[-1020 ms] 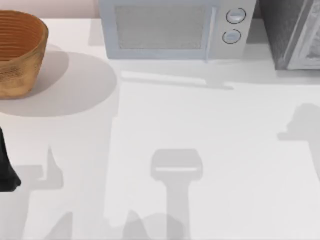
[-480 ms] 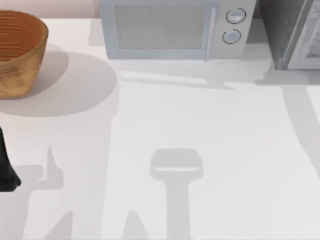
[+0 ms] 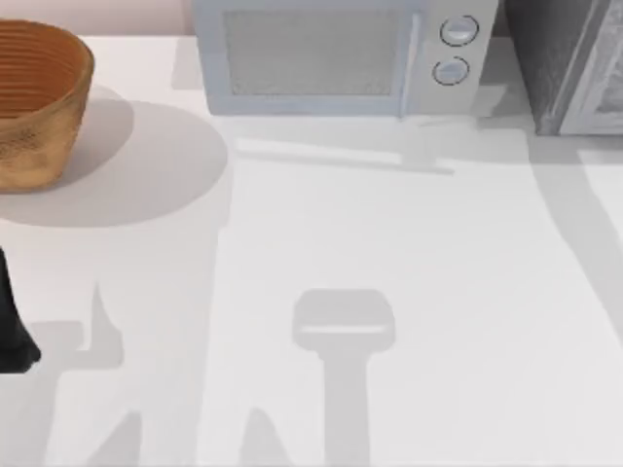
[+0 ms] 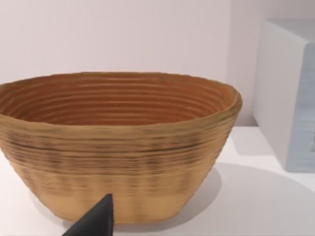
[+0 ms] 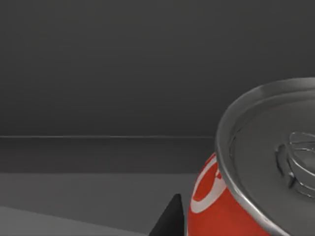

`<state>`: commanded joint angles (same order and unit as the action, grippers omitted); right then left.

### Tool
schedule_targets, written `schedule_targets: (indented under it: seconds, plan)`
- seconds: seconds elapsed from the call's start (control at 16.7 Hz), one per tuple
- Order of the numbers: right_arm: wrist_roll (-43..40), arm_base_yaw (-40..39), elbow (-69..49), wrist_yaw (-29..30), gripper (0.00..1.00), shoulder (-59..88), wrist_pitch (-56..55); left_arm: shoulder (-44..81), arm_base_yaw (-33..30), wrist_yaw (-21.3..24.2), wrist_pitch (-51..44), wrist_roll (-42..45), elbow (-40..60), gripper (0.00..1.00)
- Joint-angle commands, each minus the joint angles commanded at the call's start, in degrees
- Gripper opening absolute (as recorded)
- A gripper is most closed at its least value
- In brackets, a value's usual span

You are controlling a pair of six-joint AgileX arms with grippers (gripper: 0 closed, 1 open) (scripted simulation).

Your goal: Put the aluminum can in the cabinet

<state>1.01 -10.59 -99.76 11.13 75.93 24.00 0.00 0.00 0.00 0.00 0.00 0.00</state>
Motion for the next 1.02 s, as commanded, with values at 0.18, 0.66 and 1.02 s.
schedule_targets:
  seconds: [0.18, 0.66, 1.02]
  plan:
    - [0.00, -0.04, -0.33, 0.04, 0.00, 0.24, 0.07, 0.00, 0.00, 0.00, 0.00, 0.00, 0.00, 1.00]
    - [0.12, 0.50, -7.95, -0.58, 0.00, 5.22, 1.45, 0.00, 0.00, 0.00, 0.00, 0.00, 0.00, 1.00]
    - [0.00, 1.87, -26.21, -1.76, 0.00, 19.65, 6.75, 0.00, 0.00, 0.00, 0.00, 0.00, 0.00, 1.00]
